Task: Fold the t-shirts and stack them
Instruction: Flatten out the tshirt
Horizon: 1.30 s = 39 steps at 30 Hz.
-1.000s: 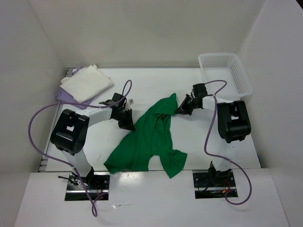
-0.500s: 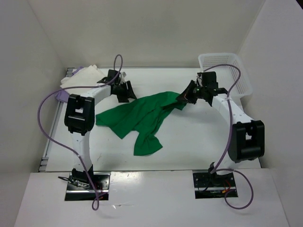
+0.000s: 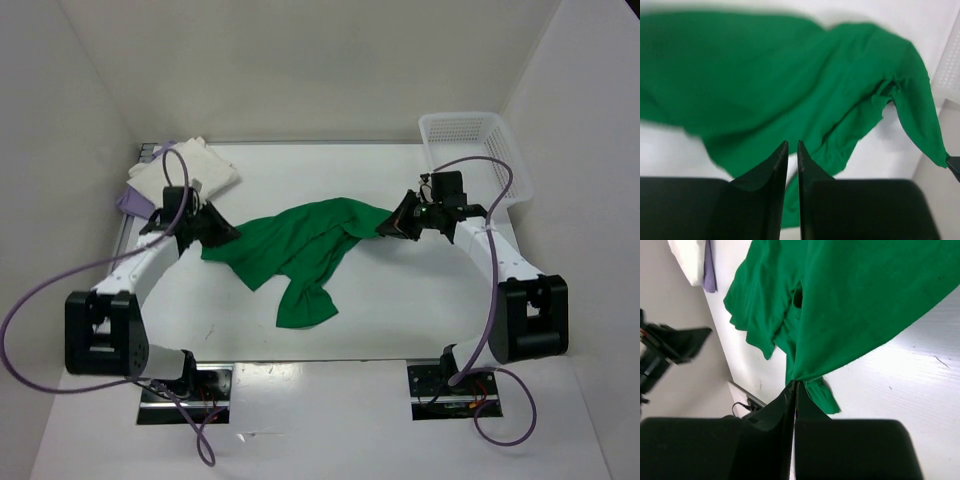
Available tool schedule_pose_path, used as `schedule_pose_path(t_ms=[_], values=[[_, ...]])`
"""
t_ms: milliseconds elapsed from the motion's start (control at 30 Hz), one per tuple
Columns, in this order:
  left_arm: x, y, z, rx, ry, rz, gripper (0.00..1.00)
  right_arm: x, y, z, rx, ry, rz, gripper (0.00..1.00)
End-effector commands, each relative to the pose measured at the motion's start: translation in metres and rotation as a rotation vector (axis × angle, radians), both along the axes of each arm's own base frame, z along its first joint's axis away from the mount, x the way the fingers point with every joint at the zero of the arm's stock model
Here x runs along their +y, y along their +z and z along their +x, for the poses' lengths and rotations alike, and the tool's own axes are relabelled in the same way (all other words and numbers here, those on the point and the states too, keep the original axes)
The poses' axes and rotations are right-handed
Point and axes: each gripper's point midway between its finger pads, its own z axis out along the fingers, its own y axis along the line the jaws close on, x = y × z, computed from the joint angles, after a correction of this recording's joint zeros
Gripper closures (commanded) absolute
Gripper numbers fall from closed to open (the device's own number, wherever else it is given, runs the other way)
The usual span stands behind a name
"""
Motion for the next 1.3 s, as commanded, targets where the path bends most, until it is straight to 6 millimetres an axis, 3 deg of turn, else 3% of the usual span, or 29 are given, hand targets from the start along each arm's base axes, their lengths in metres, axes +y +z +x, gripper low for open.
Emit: schedule_pose_path(t_ms=[0,33,167,267,567,833,1033,1167,1200,1267], values=[[-0.005,-0.013,-0.043,0.085,0.1,-0.086,0.82,0.0,0.005,-0.002,-0.032,0.031,0.008,1.0],[-0.005,-0.035,-0.065,0.156,0.125,-0.103,0.82,0.0,0.003,0.0,-0.03,0.031,0.007,1.0],[-0.007,-0.048,-0.09,0.203,0.247,-0.198,0.64,0.002,-0.003,-0.001,-0.017,0.056,0.012,1.0],[-0.009,-0.061,-0.099,0.251,0.288,-0.199,0.53,0.003,-0.006,-0.001,-0.013,0.068,0.014,1.0],[-0.025,-0.086,-0.111,0.308,0.371,-0.303,0.45,0.005,-0.007,0.0,-0.013,0.074,0.021,1.0],[-0.036,-0.104,-0.108,0.349,0.369,-0.28,0.56,0.004,-0.007,-0.003,-0.013,0.074,0.021,1.0],[-0.039,-0.106,-0.1,0.353,0.374,-0.262,0.65,0.004,-0.004,-0.003,-0.022,0.074,0.021,1.0],[-0.036,-0.104,-0.091,0.327,0.394,-0.246,0.77,0.004,-0.004,-0.003,-0.022,0.074,0.021,1.0],[-0.036,-0.108,-0.09,0.341,0.396,-0.24,0.86,0.004,-0.001,-0.003,-0.031,0.074,0.022,1.0],[-0.034,-0.105,-0.088,0.333,0.38,-0.212,0.95,0.003,-0.002,-0.003,-0.032,0.068,0.015,1.0]])
